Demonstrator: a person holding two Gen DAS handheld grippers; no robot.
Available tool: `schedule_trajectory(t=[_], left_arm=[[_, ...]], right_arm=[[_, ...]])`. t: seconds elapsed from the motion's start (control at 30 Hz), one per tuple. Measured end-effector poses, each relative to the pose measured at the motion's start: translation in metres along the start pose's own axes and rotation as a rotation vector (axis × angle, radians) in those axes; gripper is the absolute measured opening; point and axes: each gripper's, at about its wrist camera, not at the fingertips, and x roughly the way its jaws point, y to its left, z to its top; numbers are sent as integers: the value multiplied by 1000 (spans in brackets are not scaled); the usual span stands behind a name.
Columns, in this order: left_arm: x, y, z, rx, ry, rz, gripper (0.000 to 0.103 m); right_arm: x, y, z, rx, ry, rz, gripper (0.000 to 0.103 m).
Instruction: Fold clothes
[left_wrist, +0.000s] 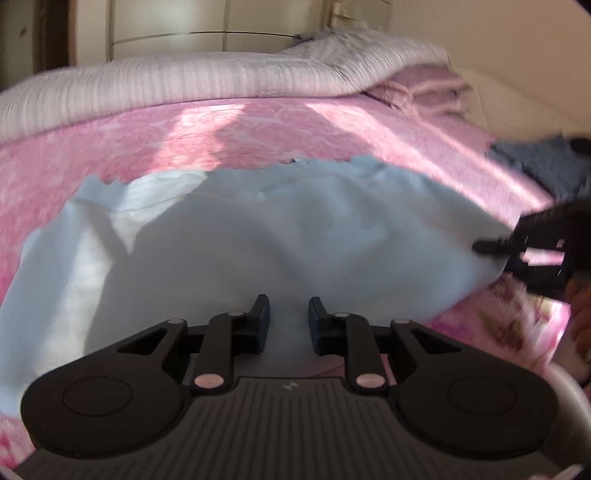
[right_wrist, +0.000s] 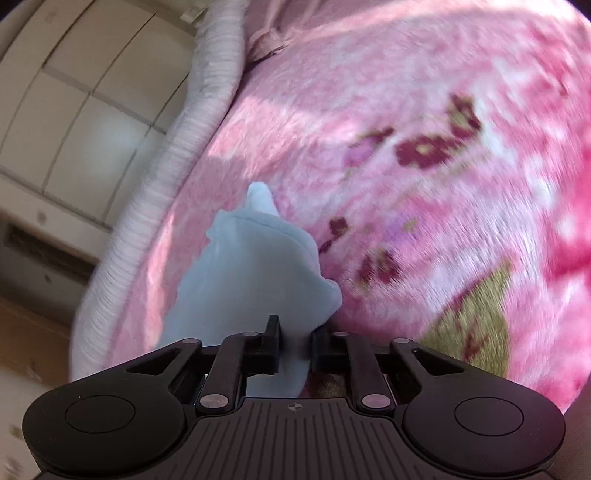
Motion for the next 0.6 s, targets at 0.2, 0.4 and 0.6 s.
schedule_trajectory(t=[0.2,0.4,0.6], left_arm=[[-40,71,-6,-314,-48,-67,14],[-75,121,-22,-496,-86,-58,13],[-90,144,-41,-625,-89,-83,13]], right_arm=[[-12,94,-38,-660,-169,-102,10],[-23,175,-148,-1359,-303,14,9],[12,180,-258,-1785,-105,107,13]])
